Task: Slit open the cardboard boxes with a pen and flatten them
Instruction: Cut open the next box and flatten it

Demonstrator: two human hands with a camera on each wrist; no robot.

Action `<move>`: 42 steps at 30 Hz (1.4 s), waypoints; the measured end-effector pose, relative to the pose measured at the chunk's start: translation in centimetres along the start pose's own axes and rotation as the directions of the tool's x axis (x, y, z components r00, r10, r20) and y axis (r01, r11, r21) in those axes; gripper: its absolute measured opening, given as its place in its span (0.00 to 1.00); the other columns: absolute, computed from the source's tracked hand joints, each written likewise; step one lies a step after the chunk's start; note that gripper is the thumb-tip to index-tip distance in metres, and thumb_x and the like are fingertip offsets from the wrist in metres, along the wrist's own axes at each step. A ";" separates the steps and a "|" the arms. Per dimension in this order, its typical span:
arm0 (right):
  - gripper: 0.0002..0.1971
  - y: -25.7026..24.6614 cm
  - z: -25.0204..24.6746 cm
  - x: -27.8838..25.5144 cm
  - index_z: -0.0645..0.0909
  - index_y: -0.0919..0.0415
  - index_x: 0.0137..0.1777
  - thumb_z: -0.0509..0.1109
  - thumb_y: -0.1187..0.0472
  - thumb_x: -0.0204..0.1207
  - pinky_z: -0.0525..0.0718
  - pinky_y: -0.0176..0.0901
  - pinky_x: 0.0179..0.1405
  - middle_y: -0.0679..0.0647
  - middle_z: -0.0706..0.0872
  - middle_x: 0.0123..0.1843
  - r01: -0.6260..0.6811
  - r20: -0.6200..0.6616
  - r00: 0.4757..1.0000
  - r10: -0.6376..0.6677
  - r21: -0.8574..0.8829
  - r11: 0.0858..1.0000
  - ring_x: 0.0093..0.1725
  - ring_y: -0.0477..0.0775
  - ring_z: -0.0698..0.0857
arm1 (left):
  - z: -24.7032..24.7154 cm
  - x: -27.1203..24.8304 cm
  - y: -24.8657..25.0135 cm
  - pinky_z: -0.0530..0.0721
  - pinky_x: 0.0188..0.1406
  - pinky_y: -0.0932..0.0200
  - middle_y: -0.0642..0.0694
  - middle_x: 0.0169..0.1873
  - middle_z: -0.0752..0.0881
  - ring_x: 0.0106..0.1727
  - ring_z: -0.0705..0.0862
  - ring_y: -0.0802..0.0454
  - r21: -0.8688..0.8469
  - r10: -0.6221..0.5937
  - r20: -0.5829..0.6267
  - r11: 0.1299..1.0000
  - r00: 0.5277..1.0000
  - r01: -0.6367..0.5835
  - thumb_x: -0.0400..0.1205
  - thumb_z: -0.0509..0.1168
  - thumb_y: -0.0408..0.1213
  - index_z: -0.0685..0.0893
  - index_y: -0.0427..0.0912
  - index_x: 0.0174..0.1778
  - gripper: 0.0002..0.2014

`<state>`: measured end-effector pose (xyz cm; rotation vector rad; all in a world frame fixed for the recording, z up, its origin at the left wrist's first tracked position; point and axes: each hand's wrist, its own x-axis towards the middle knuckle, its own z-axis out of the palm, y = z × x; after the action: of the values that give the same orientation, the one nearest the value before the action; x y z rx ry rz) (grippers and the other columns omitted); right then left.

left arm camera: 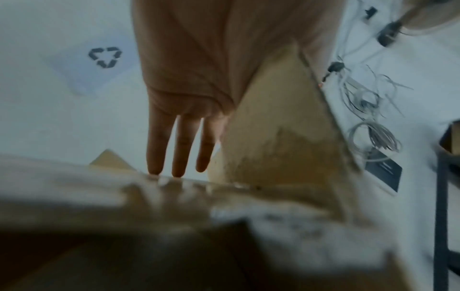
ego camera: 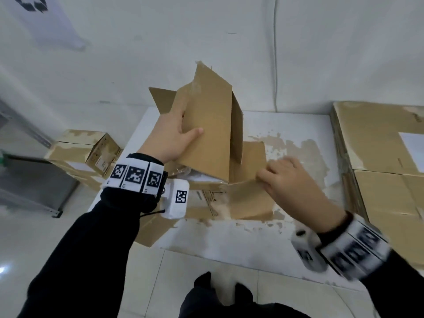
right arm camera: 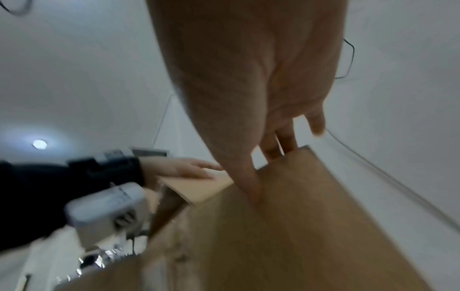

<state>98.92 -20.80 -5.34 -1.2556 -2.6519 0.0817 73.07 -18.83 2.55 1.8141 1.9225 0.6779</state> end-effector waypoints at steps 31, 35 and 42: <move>0.26 11.6 1.7 12.5 0.71 0.61 0.75 0.58 0.45 0.83 0.71 0.57 0.75 0.59 0.65 0.80 -0.483 0.319 0.873 0.370 0.675 0.557 0.74 0.55 0.71 | 1.6 -2.9 -3.5 0.79 0.66 0.54 0.60 0.66 0.79 0.64 0.80 0.58 -0.111 0.048 0.060 0.993 0.997 -0.041 0.71 0.76 0.54 0.72 0.64 0.73 0.34; 0.34 6.8 -0.2 4.7 0.66 0.39 0.76 0.57 0.28 0.71 0.72 0.57 0.74 0.45 0.61 0.82 -0.313 0.272 0.947 0.172 0.902 0.297 0.77 0.46 0.68 | 2.2 0.5 -3.1 0.77 0.69 0.48 0.58 0.69 0.78 0.67 0.78 0.54 -0.100 0.053 0.028 0.994 0.998 -0.050 0.71 0.74 0.58 0.72 0.63 0.73 0.33; 0.14 -0.2 6.6 -2.0 0.76 0.39 0.60 0.66 0.61 0.81 0.85 0.54 0.60 0.43 0.88 0.57 -0.395 0.261 0.850 0.457 0.890 0.228 0.58 0.46 0.86 | 6.8 9.8 -3.6 0.73 0.58 0.63 0.50 0.68 0.82 0.65 0.80 0.49 0.044 0.071 -0.183 0.997 0.980 -0.064 0.85 0.58 0.44 0.78 0.52 0.72 0.19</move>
<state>98.58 -22.21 -12.12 -1.3589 -1.4853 1.4082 73.60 -8.72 -4.76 1.9059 2.0099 0.8662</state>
